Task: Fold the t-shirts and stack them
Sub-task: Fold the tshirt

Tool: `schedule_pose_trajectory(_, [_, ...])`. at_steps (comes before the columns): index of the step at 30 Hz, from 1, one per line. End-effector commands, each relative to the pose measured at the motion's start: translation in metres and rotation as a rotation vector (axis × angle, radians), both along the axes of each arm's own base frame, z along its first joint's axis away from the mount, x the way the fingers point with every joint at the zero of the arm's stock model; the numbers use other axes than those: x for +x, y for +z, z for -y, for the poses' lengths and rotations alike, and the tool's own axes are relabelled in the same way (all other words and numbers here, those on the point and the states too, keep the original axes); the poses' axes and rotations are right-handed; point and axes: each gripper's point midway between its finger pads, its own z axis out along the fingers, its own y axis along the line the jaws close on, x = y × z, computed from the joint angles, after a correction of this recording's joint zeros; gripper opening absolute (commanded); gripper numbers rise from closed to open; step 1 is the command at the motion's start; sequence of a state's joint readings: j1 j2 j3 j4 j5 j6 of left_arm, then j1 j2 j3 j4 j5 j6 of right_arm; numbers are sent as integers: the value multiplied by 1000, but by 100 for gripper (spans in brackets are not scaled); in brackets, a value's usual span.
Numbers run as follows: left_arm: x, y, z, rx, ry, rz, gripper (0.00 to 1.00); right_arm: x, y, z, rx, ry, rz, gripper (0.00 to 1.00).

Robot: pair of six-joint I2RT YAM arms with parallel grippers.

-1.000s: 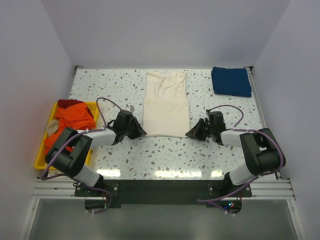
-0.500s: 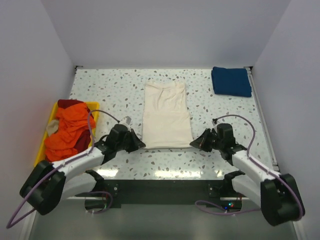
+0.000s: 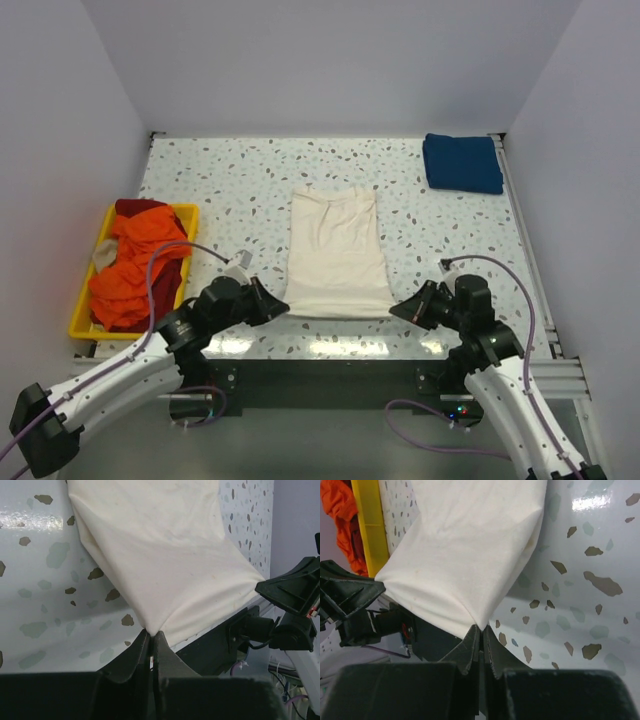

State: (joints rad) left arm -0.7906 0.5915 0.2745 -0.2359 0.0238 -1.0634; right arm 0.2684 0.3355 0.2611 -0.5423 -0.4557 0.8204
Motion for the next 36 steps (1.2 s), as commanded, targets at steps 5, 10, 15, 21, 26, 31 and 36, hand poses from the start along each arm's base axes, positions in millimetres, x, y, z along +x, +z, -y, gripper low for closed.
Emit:
schedule_pose_trajectory(5, [44, 48, -2, 152, 87, 85, 0, 30, 46, 5, -75, -35, 36, 0])
schedule_pose_trajectory(10, [88, 79, 15, 157, 71, 106, 0, 75, 85, -4, -82, -38, 81, 0])
schedule_pose_trajectory(15, [139, 96, 15, 104, 91, 115, 0, 128, 99, -18, -86, -32, 78, 0])
schedule_pose_trajectory(21, [199, 87, 18, 109, 94, 64, 0, 192, 103, -32, -58, -32, 52, 0])
schedule_pose_trajectory(26, [254, 96, 12, 78, 118, 66, 0, 245, 110, -32, -21, -62, 47, 0])
schedule_pose_trajectory(31, [302, 77, 11, 62, 104, 30, 0, 294, 100, -28, 4, -78, 7, 0])
schedule_pose_trajectory(36, [352, 66, 9, 16, 98, 28, 0, 348, 72, -27, 23, -85, -46, 0])
